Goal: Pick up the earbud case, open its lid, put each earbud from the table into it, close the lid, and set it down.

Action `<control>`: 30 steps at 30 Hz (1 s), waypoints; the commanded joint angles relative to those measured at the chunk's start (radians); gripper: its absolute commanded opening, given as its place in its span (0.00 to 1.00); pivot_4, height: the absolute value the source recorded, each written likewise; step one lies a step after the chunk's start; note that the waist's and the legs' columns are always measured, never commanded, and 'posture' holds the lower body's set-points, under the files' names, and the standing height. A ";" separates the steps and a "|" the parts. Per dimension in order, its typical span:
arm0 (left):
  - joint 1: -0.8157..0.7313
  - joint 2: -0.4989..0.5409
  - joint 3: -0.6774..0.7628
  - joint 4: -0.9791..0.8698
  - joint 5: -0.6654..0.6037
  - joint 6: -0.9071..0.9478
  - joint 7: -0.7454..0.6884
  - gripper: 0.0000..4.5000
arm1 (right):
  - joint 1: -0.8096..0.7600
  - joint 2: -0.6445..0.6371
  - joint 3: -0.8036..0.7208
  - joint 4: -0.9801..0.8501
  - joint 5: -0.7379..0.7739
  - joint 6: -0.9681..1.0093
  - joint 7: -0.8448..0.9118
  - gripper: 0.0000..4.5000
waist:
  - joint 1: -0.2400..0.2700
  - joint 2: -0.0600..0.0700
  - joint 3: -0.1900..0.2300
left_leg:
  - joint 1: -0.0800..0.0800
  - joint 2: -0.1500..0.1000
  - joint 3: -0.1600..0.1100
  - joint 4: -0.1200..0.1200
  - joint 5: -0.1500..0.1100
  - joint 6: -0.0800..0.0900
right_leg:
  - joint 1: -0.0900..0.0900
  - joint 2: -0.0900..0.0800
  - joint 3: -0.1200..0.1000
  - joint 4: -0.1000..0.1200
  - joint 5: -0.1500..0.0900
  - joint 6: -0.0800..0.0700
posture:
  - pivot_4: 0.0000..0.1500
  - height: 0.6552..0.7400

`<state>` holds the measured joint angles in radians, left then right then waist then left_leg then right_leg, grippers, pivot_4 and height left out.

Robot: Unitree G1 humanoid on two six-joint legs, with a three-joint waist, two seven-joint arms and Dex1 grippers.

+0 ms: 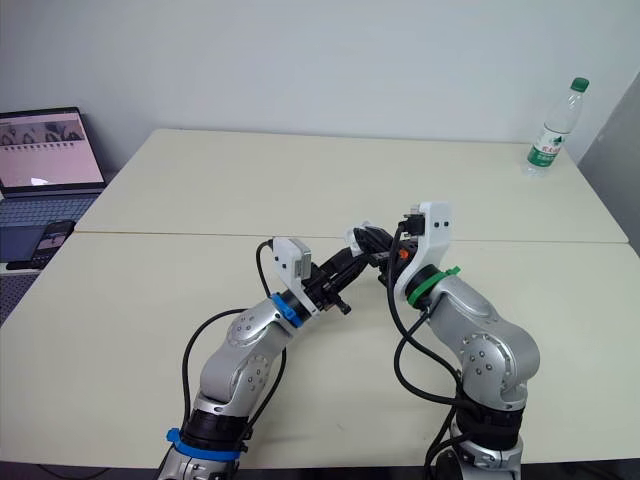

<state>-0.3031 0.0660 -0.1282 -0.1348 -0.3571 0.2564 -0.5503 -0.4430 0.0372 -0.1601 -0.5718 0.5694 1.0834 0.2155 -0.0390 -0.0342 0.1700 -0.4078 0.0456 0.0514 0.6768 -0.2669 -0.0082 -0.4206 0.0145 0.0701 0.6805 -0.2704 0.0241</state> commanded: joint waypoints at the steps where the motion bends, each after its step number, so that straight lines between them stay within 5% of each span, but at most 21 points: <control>1: -0.002 -0.004 -0.002 -0.045 -0.022 -0.010 -0.009 0.17 | 0.002 -0.012 0.023 -0.014 0.023 -0.029 -0.005 0.16 | 0.000 0.000 0.000 | 0.000 0.000 0.000 0.000 0.000 0.000 | 0.000 0.000 0.000 0.000 0.000 0.000 | 1.00 0.95; 11: -0.002 -0.007 -0.001 -0.043 -0.025 -0.012 -0.015 0.17 | 0.006 -0.032 0.040 -0.008 0.038 -0.042 -0.013 0.16 | 0.001 0.000 0.000 | 0.000 0.000 0.000 0.000 0.000 0.000 | 0.000 0.000 0.000 0.000 0.000 0.000 | 1.00 0.95; 14: 0.002 -0.006 -0.001 -0.045 -0.026 -0.012 -0.016 0.17 | 0.008 -0.035 0.037 -0.011 0.057 -0.042 -0.008 0.32 | 0.001 0.000 0.000 | 0.000 0.000 0.000 0.000 0.000 0.000 | 0.000 0.000 0.000 0.000 0.000 0.000 | 1.00 0.95; 22: 0.005 -0.002 0.000 -0.045 -0.026 -0.013 -0.018 0.17 | 0.002 -0.056 0.015 -0.017 0.084 -0.108 -0.008 0.96 | 0.001 0.000 0.000 | 0.000 0.000 0.000 0.000 0.000 0.000 | 0.000 0.000 0.000 0.000 0.000 0.000 | 1.00 0.95; 25: 0.014 0.014 0.005 -0.050 -0.029 -0.012 -0.024 0.17 | -0.021 -0.118 -0.029 -0.029 0.118 -0.111 0.013 0.99 | 0.001 0.000 0.000 | -0.001 0.000 0.000 0.000 0.000 0.000 | 0.000 0.000 0.000 0.000 0.000 0.000 | 1.00 0.95; 30: 0.038 0.064 0.014 -0.065 -0.038 -0.006 -0.052 0.17 | -0.022 -0.412 -0.014 0.013 0.093 -0.063 0.132 0.99 | 0.004 0.000 0.000 | -0.001 -0.001 0.000 0.000 0.000 0.000 | 0.000 -0.001 0.000 -0.001 0.000 0.000 | 1.00 0.95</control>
<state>-0.2655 0.1255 -0.1141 -0.1516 -0.3772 0.2567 -0.5817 -0.4551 -0.3181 -0.1763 -0.5604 0.6661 1.0147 0.2977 -0.0348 -0.0344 0.1702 -0.4087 0.0452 0.0513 0.6767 -0.2670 -0.0080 -0.4206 0.0141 0.0698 0.6793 -0.2705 0.0243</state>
